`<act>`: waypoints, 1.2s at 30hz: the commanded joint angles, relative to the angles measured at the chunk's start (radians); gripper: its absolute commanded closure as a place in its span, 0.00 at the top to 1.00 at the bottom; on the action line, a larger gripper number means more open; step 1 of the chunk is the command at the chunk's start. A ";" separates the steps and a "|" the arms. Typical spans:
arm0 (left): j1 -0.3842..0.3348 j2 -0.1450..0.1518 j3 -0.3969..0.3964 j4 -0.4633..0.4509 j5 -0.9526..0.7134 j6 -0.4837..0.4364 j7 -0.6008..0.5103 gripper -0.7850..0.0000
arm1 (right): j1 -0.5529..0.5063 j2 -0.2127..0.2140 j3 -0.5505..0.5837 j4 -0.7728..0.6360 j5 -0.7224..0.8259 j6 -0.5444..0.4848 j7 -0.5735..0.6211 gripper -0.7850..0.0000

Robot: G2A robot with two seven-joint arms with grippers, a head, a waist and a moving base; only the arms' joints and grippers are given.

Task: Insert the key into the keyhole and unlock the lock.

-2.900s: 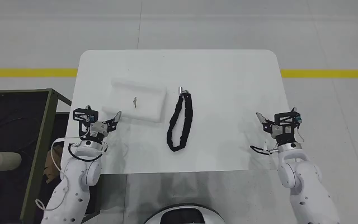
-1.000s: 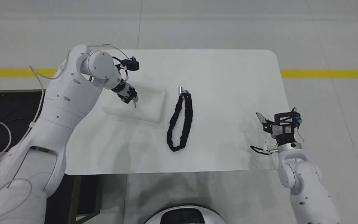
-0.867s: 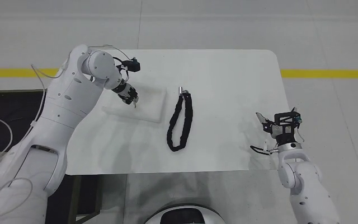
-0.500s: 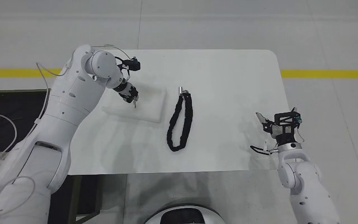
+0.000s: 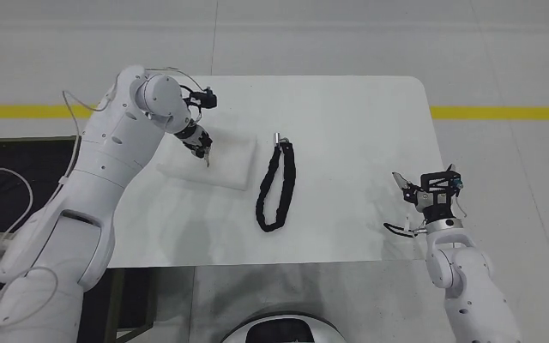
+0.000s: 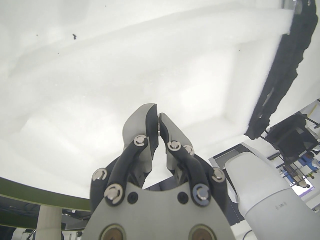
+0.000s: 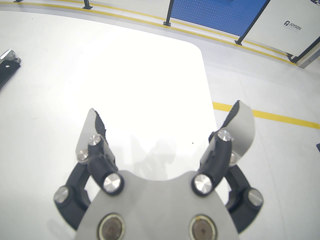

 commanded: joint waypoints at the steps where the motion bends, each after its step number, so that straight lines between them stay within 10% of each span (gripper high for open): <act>1: 0.005 0.007 -0.021 -0.028 0.007 0.003 -0.003 0.00 | 0.000 0.000 0.000 0.000 0.000 0.000 0.000 1.00; 9: 0.112 0.069 -0.181 -0.257 0.020 0.045 -0.011 0.00 | 0.000 0.000 0.000 0.000 0.000 0.000 0.000 1.00; 15: 0.302 0.128 -0.449 -0.409 -0.186 0.017 0.074 0.00 | 0.000 0.000 0.000 0.000 0.000 0.000 0.000 1.00; 23: 0.390 0.153 -0.648 -0.228 -0.669 -0.141 -0.003 0.00 | 0.000 0.000 0.000 0.000 0.000 0.000 0.000 1.00; 36: 0.398 0.159 -0.654 -0.194 -0.729 -0.169 0.003 0.00 | 0.000 0.000 0.000 0.000 0.000 0.000 0.000 1.00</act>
